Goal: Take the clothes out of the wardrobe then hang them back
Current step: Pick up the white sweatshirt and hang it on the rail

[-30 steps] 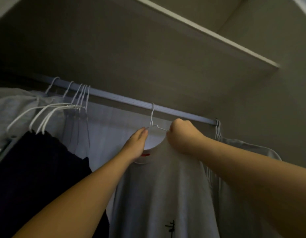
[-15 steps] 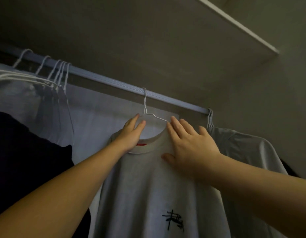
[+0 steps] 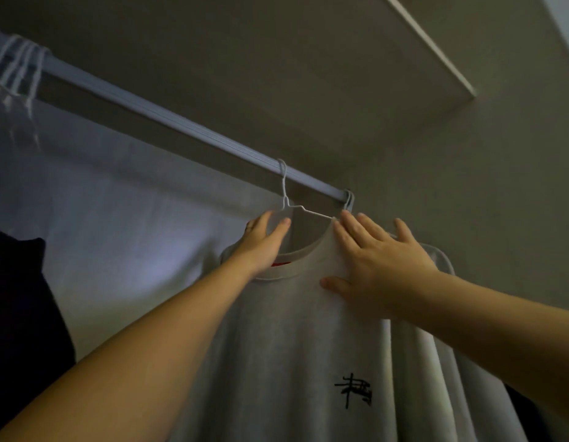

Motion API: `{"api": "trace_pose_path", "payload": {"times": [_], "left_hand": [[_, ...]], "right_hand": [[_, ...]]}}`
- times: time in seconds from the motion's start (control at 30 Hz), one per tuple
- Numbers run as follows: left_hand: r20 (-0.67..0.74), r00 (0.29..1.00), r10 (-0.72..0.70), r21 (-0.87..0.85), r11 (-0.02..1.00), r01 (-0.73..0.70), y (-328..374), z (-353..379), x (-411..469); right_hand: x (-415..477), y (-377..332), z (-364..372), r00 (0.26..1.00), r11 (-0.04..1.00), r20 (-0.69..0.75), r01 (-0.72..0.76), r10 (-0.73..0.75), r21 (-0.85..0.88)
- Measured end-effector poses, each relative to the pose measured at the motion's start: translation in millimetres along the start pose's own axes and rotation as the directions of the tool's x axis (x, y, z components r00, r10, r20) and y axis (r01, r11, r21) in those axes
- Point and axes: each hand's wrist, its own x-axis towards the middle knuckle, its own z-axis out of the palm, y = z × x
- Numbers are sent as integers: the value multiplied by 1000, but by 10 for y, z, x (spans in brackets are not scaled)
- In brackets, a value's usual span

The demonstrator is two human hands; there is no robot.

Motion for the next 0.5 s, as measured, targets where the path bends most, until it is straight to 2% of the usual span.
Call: {"api": "trace_pose_path", "payload": {"times": [0.2, 0.5], "left_hand": [[43, 999, -10, -60, 998, 13, 135, 627, 166], [124, 990, -69, -110, 990, 83, 190, 1392, 334]], "right_hand": [[-75, 395, 180, 999, 991, 25, -41, 44, -125], [-161, 731, 489, 999, 969, 37, -19, 29, -248]]}}
